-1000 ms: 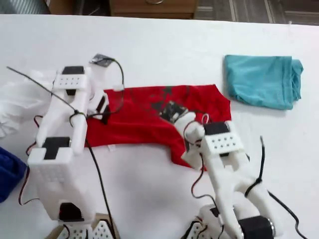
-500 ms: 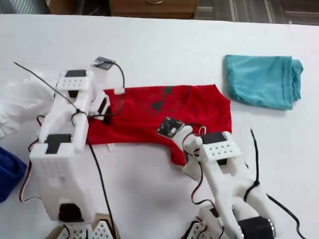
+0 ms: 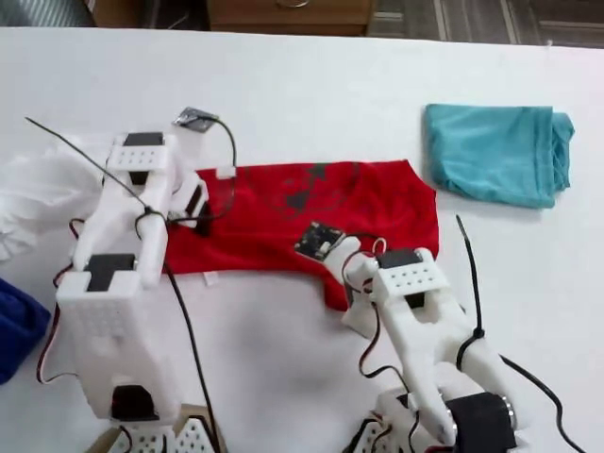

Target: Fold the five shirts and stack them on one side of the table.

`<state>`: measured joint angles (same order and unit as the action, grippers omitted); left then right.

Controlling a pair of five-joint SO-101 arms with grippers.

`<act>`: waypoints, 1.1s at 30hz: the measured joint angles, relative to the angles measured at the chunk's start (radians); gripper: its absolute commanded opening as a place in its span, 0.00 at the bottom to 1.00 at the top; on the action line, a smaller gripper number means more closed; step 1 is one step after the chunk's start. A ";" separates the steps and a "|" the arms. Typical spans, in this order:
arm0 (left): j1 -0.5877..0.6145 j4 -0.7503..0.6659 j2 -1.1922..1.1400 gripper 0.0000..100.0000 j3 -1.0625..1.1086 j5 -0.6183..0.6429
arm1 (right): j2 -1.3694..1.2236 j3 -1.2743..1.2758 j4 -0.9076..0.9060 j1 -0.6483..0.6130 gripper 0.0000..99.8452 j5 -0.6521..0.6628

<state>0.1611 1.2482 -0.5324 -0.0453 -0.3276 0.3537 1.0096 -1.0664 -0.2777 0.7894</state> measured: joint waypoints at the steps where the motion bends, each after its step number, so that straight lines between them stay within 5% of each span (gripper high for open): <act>1: 0.000 0.000 0.000 0.20 0.000 0.000 | 0.009 -0.012 -0.037 0.000 0.23 -0.002; 13: 0.000 -0.002 -0.003 0.20 0.000 0.000 | 0.187 -0.051 -0.137 0.003 0.23 -0.002; 33: 0.000 -0.002 -0.003 0.20 0.000 0.000 | -0.141 -0.052 0.044 0.005 0.23 -0.003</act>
<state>0.1611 1.2467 -0.5355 -0.0453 -0.3276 0.2125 0.9574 -1.0219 -0.2731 0.7864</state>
